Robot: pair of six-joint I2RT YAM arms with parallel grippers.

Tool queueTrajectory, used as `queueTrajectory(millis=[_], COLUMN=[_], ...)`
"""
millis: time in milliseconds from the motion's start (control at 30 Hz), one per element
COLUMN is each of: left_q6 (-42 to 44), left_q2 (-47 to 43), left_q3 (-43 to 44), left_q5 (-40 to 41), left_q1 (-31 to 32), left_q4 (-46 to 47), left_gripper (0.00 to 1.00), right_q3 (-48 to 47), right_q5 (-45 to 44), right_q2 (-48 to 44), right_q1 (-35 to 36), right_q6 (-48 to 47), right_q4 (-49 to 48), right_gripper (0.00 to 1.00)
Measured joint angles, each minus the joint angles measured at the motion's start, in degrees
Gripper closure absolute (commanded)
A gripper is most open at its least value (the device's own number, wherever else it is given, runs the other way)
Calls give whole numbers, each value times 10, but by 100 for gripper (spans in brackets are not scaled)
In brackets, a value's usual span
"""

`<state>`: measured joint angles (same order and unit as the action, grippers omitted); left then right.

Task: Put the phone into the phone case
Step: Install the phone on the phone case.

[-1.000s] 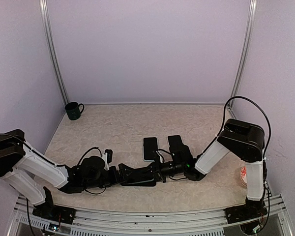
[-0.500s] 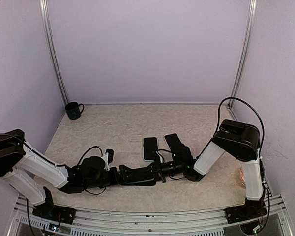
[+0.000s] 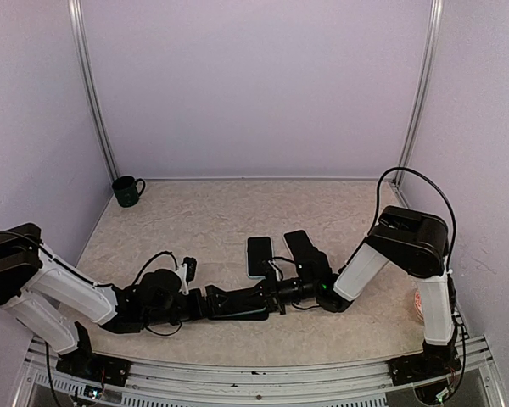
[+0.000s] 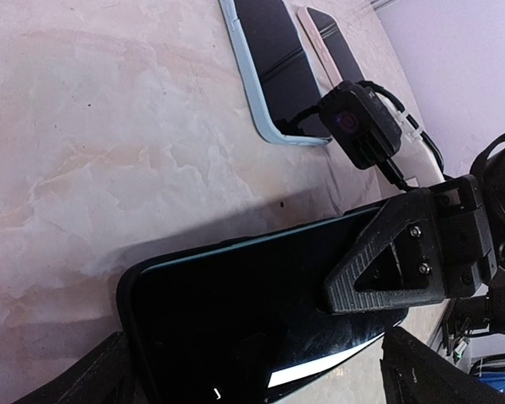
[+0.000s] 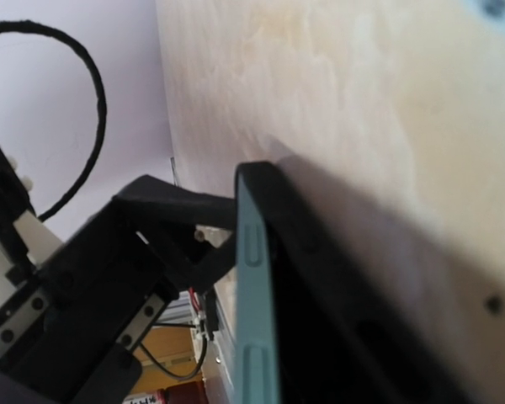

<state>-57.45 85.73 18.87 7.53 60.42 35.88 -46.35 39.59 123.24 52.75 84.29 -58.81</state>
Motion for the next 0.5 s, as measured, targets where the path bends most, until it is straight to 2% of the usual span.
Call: queueTrajectory(millis=[333,500], left_q6=[-2,-9], left_q2=[-94,-111], left_q3=[-7,-7], left_q5=[-7,-7], left_q1=[5,5], left_q4=[-34,-51], left_gripper=[1,1], right_q3=[18,25], right_q5=[5,5], right_q2=[-10,-24], right_q1=[-2,-5], right_q6=[-3,-9], right_q4=[-29,-39], right_gripper=[100,100])
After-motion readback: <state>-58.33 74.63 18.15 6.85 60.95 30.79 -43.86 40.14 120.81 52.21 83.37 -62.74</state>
